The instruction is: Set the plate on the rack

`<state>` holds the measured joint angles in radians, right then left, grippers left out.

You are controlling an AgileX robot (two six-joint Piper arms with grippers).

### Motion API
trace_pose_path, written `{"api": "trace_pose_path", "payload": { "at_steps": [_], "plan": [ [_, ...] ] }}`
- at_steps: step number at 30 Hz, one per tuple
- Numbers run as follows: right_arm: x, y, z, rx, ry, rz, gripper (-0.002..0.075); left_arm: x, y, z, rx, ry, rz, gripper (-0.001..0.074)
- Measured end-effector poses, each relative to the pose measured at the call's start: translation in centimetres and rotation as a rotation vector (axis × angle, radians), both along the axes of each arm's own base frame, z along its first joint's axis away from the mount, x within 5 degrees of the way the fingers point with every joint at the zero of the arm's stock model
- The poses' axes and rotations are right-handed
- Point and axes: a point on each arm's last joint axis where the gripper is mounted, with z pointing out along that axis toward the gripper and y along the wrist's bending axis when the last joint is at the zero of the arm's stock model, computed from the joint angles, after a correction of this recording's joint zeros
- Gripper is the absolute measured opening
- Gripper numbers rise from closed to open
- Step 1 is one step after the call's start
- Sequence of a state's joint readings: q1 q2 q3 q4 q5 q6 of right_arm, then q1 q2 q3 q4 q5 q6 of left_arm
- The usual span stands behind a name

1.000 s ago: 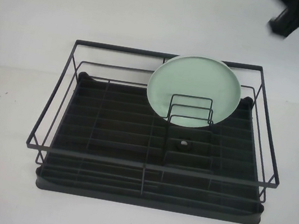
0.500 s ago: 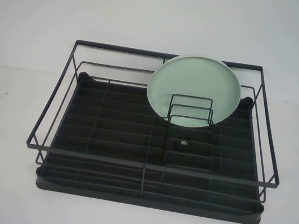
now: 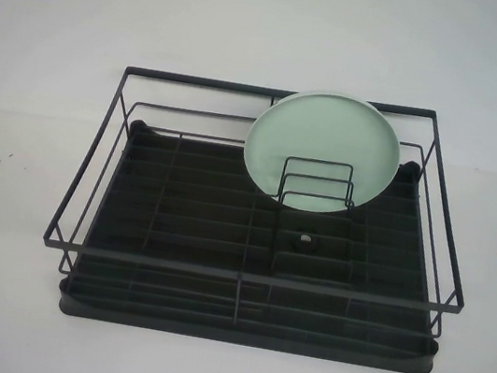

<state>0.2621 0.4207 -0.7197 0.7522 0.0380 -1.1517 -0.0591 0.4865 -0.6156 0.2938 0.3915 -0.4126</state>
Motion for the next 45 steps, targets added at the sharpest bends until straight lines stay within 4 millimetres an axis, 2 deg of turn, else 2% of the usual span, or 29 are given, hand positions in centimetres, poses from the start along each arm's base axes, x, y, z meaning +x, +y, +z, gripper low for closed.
{"api": "trace_pose_path", "payload": {
  "at_steps": [4, 6, 11, 19, 24, 26, 27, 28, 32, 35, 38, 42, 45],
  "plan": [
    [2.6, 0.3, -6.7, 0.030, 0.200, -0.027, -0.0001, 2.0, -0.5, -3.4, -0.029, 0.016, -0.035, 0.0001],
    [3.2, 0.1, -8.8, 0.088, 0.258, -0.053, -0.0001, 2.6, -0.6, -4.9, -0.027, 0.049, -0.048, 0.0001],
    [3.7, -1.2, -11.2, 0.254, 0.281, -0.176, -0.0001, 2.8, -0.7, -4.8, 0.021, 0.024, -0.063, 0.0001],
    [3.8, -2.0, -12.2, 0.575, 0.381, -0.209, -0.0001, 2.8, -0.7, -4.7, 0.033, 0.018, -0.066, 0.0001],
    [3.8, -2.2, -12.5, 0.711, 0.425, -0.213, -0.0001, 2.8, -0.7, -4.7, 0.036, 0.018, -0.066, 0.0001],
    [3.8, -2.2, -12.6, 0.737, 0.433, -0.213, -0.0001, 2.8, -0.6, -4.5, 0.133, 0.000, -0.077, 0.0001],
    [3.8, -2.2, -12.6, 0.741, 0.435, -0.213, -0.0001, 2.5, -0.5, -4.1, 0.215, -0.030, -0.082, 0.0001],
    [3.8, -2.2, -12.6, 0.748, 0.437, -0.212, -0.0001, 2.0, -0.4, -3.8, 0.220, -0.055, -0.074, 0.0000],
    [3.8, -2.2, -12.7, 0.762, 0.444, -0.212, -0.0001, -2.3, -0.1, -3.3, 0.084, -0.263, -0.023, 0.0000],
    [3.8, -2.2, -12.7, 0.761, 0.445, -0.210, -0.0001, -4.4, -0.5, -5.0, 0.106, -0.389, -0.062, 0.0000],
    [3.8, -2.2, -12.7, 0.760, 0.447, -0.204, -0.0001, -5.5, -0.8, -7.6, 0.087, -0.476, -0.091, 0.0000],
    [3.8, -2.1, -12.7, 0.763, 0.450, -0.202, -0.0002, -4.7, -1.4, -11.2, 0.030, -0.456, -0.159, 0.0000],
    [3.8, -2.1, -12.7, 0.765, 0.451, -0.201, -0.0001, -4.4, -1.4, -12.2, -0.046, -0.433, -0.160, 0.0000]
  ]
}}
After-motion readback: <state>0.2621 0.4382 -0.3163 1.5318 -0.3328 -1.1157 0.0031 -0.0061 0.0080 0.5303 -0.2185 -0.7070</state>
